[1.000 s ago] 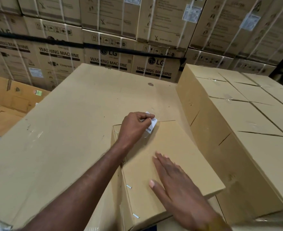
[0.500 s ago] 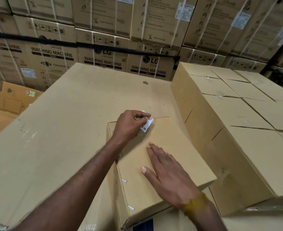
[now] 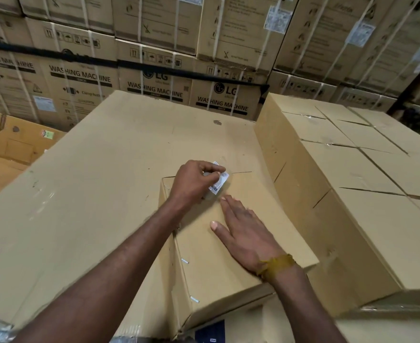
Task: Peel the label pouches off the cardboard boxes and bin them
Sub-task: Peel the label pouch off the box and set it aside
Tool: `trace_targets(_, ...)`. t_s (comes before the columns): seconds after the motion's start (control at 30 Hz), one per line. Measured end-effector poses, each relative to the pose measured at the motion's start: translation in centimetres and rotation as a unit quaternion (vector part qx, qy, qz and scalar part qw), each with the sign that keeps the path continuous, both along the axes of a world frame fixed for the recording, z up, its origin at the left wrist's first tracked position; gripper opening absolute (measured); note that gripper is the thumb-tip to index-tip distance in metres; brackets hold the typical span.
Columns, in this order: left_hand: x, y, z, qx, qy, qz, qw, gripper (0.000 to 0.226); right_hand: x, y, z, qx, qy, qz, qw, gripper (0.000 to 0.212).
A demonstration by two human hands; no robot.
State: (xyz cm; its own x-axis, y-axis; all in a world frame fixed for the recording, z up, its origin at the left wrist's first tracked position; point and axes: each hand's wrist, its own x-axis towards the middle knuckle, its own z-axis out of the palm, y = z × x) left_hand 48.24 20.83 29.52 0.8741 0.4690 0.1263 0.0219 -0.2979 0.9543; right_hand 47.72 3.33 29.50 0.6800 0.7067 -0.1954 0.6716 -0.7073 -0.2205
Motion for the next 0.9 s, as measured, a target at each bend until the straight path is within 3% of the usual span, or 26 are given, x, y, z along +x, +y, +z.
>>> trace_targets(0.2,0.3,0.0,-0.3,-0.005,-0.008,-0.002,1.0,0.027,-5.2,-5.6,0.9,-0.029,0.015,0.012,0.999,0.073)
trace_targets(0.5,0.3,0.4,-0.5,-0.001,-0.004,-0.016,1.0,0.028,2.3,0.4,-0.3,0.0,0.002,-0.039,0.999,0.07)
trace_targets(0.77,0.6,0.3,-0.9,0.002,-0.016,-0.018,1.0,0.028,-4.9,-5.1,0.6,-0.017,0.019,-0.012,1.0,0.074)
trace_targets(0.9,0.7,0.6,-0.8,0.043,-0.004,-0.018,0.999,0.028,-2.0,-3.5,0.5,-0.024,0.012,-0.011,1.0,0.071)
